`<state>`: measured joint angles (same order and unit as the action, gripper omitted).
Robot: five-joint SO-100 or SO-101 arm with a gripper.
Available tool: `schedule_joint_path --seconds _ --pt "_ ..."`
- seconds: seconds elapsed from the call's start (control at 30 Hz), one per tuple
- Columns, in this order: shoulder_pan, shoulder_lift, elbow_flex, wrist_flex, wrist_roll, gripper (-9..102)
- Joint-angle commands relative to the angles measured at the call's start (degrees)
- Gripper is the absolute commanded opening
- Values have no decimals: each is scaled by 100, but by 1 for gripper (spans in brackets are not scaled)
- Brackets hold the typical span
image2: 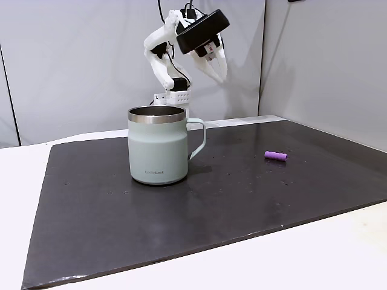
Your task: Grasp a pengrip and put it in the cup.
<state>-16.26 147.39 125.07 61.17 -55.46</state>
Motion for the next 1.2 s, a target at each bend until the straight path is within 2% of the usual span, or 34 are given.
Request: schedule_joint_path --seconds 0.0,0.3,0.6,0.73,1.0,1.17 --pt "-141 -721 -993 -114 -1187 0" --pt "-264 -3050 -3050 -97 -2742 1" --pt "-290 -4192 -3305 -132 -4140 16" --pt "-325 -4579 -3252 -325 -4685 19" --pt "-422 -5493 -3428 -923 -5115 28" --pt "-589 -6029 -3410 -1433 -4746 31"
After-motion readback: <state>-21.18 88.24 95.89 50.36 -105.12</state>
